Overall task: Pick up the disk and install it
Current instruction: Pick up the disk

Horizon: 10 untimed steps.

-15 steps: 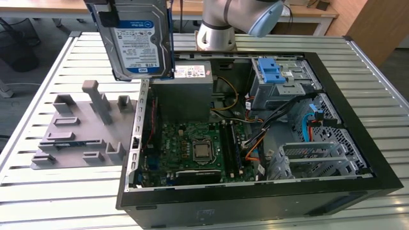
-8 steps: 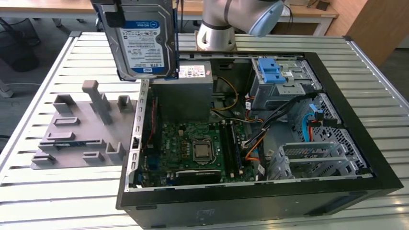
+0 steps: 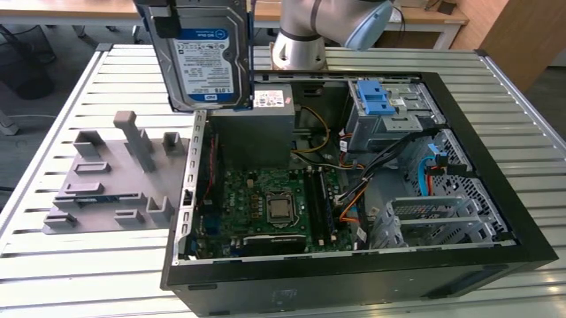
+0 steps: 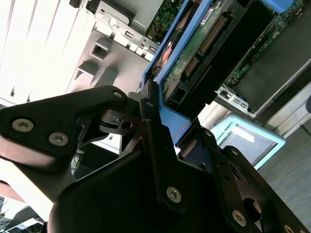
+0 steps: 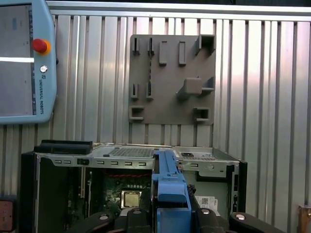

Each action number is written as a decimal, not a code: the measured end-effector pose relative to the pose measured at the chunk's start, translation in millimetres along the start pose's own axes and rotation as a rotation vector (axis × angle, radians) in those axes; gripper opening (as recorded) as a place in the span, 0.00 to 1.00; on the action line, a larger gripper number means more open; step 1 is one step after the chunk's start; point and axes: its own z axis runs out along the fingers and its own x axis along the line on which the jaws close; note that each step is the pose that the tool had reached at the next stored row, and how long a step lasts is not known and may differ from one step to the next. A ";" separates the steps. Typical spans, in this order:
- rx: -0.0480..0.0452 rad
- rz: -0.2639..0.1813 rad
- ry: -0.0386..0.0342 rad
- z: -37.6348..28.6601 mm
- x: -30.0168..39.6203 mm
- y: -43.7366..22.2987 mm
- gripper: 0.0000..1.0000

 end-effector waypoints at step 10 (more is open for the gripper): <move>-0.0001 0.007 0.0014 0.8 0.2 -8.3 0.36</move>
